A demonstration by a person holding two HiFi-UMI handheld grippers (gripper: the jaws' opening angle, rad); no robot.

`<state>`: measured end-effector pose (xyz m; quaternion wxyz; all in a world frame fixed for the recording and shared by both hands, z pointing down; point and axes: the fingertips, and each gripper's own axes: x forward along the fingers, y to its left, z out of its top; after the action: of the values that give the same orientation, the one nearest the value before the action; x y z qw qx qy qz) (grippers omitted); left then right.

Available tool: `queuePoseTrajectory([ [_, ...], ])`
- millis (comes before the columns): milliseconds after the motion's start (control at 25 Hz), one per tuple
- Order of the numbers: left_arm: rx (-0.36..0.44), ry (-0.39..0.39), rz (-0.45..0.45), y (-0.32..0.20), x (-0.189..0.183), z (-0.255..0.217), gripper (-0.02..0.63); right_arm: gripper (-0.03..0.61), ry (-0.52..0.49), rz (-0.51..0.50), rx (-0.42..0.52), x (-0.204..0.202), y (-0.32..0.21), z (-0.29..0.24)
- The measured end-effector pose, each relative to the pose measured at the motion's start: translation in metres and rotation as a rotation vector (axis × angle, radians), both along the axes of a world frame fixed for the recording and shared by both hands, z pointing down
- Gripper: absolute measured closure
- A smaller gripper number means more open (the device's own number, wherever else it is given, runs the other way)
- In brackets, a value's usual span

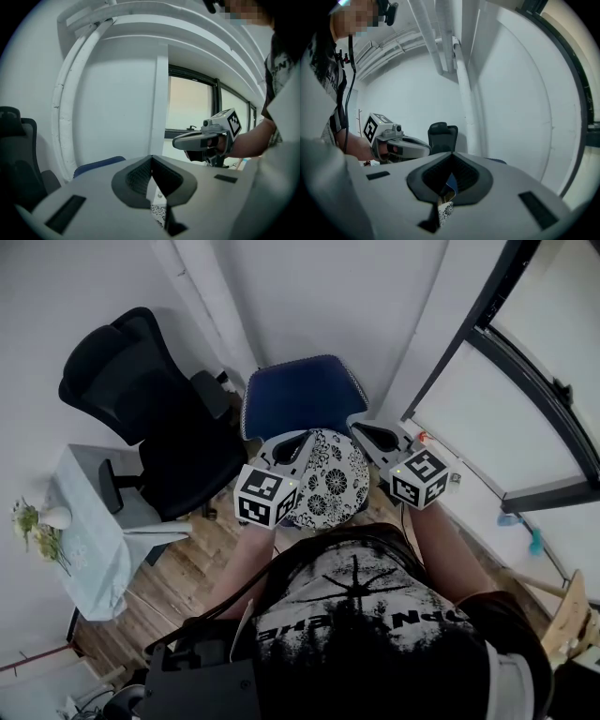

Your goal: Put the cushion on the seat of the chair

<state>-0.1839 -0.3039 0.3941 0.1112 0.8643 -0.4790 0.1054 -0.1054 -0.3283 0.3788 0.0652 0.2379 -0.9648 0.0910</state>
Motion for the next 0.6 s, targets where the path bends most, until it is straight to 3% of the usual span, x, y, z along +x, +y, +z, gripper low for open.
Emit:
queuePoseTrajectory([
  [600,-0.001,0.002,-0.002,-0.0013,-0.0065,0.0007,0.600,0.560,0.003,-0.007,0.007,-0.0077,0.0030,-0.0009],
])
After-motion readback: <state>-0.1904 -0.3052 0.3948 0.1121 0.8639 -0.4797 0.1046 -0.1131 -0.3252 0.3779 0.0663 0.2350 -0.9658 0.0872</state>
